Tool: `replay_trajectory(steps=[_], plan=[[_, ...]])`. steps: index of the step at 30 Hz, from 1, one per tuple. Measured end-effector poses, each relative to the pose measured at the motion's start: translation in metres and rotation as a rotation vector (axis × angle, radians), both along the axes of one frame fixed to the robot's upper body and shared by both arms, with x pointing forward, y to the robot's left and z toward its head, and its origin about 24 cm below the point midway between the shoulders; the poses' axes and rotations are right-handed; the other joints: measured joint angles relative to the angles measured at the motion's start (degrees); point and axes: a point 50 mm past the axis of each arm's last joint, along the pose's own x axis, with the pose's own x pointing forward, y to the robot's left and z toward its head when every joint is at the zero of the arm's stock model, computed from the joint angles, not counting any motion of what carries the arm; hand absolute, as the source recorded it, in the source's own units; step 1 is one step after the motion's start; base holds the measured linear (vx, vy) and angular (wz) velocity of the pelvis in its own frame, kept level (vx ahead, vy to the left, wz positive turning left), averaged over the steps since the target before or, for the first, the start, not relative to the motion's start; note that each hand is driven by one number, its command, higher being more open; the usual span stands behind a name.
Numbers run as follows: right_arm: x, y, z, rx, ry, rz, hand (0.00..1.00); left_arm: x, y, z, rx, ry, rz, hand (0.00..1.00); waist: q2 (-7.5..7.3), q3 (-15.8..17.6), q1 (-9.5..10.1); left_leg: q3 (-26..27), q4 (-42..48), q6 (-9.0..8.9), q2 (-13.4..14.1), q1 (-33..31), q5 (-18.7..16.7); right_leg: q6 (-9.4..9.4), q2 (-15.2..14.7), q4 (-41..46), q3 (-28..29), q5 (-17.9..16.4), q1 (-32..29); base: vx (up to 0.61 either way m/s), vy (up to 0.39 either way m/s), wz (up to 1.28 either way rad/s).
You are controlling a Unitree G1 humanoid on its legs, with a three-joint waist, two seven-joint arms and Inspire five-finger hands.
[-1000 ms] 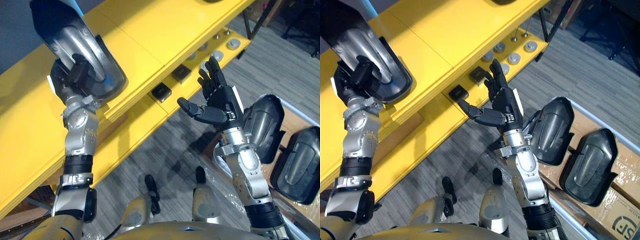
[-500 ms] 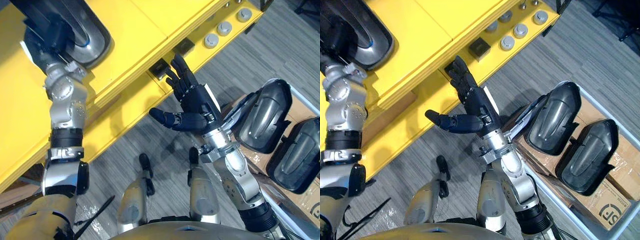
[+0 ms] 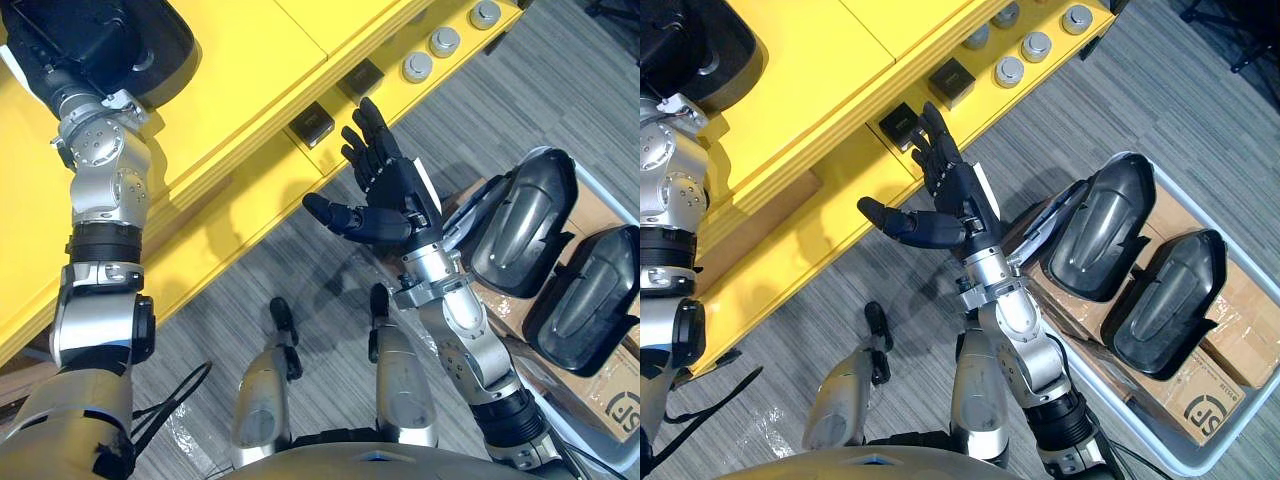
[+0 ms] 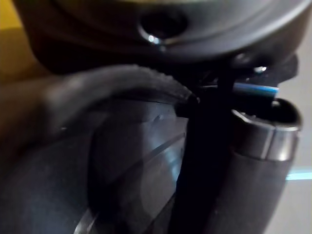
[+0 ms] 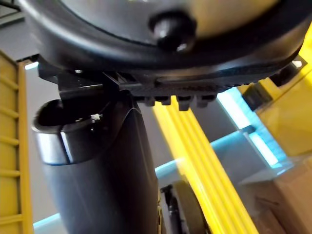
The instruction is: Walk over and take three plastic housings, then place them on the shelf
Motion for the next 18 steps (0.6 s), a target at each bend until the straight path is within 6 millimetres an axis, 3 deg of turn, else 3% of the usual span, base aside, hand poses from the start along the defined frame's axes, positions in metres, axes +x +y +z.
replay_trajectory(steps=[8,15,18], plan=[[-0.005,-0.003,-0.011,-0.003,0.043,-0.009,1.0,0.005,0.005,-0.01,-0.035,0.063,-0.03,1.0,-0.06,0.0,-0.2,0.3,-0.4,-0.12,0.2,3.0,-0.1,-0.02,0.3,-0.7,0.1,0.1,3.1,0.0,-0.002,-0.03],[-0.014,-0.006,-0.022,-0.005,0.083,-0.008,1.0,0.007,0.006,-0.03,-0.02,0.143,-0.117,1.0,0.16,-0.2,-0.18,0.0,-3.9,-0.16,-0.2,9.0,0.3,0.04,0.4,-3.9,-1.4,0.2,9.3,0.03,0.005,0.02],[-0.015,-0.006,-0.021,-0.006,0.073,-0.011,1.0,0.001,0.007,-0.021,-0.017,0.094,-0.149,1.0,0.2,-0.4,-0.15,-0.7,-6.1,-0.22,-0.4,11.2,1.1,0.04,0.5,-5.2,-2.6,0.3,11.6,0.05,-0.001,0.1]])
